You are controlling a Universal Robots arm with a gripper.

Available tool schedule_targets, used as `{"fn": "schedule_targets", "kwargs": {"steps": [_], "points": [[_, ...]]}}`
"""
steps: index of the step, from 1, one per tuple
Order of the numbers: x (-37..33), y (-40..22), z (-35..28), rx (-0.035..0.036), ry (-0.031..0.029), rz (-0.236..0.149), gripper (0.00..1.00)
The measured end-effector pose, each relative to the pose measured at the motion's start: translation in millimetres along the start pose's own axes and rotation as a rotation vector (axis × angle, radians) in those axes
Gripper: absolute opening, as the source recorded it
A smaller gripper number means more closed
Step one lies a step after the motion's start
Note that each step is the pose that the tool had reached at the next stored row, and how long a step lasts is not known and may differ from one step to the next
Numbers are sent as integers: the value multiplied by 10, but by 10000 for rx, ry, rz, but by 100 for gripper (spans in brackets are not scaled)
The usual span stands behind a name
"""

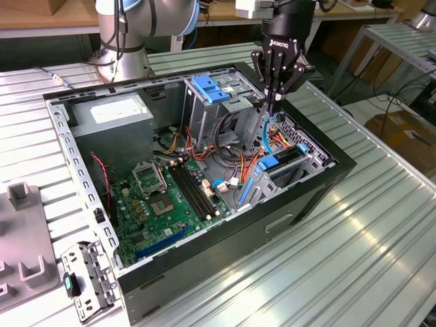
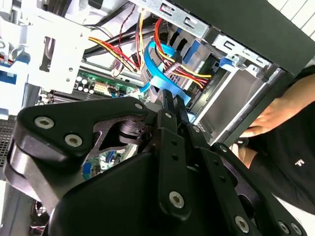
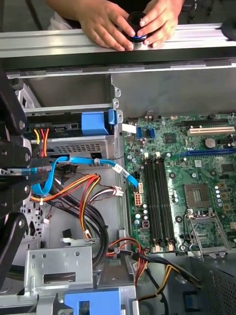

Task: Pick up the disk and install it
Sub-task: 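Insert the second disk wire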

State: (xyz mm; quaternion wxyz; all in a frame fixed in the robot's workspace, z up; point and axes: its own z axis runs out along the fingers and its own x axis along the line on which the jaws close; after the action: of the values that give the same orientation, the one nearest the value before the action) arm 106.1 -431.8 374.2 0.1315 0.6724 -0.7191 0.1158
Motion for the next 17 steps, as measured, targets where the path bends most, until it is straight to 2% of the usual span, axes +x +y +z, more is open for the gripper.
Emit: {"fn": "schedule_targets", "kwargs": {"steps": [3, 7, 9, 10, 12, 14, 17], "points": [[0, 0, -6, 4, 105, 9, 18], [11, -3, -49, 13, 402, 27, 18], [6, -26, -56, -38, 566, 154, 19], [4, -38, -57, -57, 604, 205, 25], [0, -60, -58, -84, 685, 283, 25], [-13, -73, -56, -109, 721, 350, 25], [-56, -73, -49, -117, 730, 372, 25]]}}
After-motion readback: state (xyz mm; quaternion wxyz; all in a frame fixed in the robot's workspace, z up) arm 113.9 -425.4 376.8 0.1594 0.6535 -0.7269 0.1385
